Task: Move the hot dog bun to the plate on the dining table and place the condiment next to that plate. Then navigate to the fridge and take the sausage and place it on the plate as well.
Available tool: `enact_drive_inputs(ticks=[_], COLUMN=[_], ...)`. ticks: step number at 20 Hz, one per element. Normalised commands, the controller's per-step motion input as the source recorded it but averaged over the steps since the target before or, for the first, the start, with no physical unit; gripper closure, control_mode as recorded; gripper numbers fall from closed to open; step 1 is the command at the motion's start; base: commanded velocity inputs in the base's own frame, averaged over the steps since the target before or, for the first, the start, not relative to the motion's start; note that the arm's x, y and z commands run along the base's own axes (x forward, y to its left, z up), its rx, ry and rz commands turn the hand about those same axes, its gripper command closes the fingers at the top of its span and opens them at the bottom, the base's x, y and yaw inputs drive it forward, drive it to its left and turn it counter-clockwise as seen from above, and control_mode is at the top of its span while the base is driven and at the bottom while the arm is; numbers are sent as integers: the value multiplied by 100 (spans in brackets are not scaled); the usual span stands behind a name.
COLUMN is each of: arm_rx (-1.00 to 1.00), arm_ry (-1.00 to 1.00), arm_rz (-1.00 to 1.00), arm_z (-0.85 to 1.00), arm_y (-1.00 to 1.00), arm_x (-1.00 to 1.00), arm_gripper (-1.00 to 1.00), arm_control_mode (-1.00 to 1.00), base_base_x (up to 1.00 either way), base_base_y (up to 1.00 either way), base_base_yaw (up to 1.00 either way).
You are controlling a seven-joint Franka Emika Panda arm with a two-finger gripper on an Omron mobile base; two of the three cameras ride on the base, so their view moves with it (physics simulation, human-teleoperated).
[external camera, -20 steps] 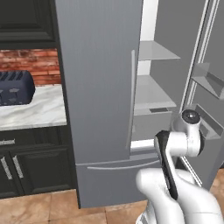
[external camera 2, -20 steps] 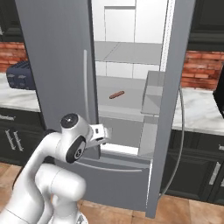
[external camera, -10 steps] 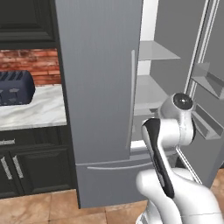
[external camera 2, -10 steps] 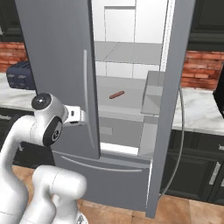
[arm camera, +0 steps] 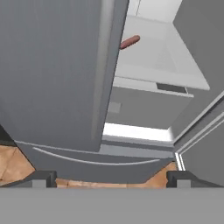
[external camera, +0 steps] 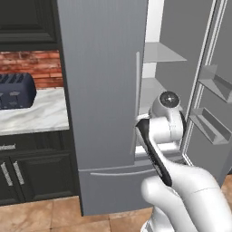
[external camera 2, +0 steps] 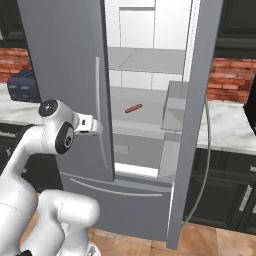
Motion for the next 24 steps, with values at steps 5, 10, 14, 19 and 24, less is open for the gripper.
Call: enact_drive_inputs(ticks=[5, 10, 14, 19, 24], arm_rx=[17, 13, 5, 0, 0], arm_ry=[0, 0, 0, 0, 0], arm_rz=[0, 0, -2, -8, -7], arm_z=[0, 0, 0, 0, -11], arm_y=[16, 16, 3, 0, -4], arm_x=[55, 67, 65, 60, 58], arm_gripper=[-100, -100, -100, -100, -100], arm_control_mode=[-100, -100, -100, -100, -100], base_base_x=[0, 0, 0, 0, 0], base_base_y=[0, 0, 0, 0, 0], base_base_yaw=[0, 0, 0, 0, 0])
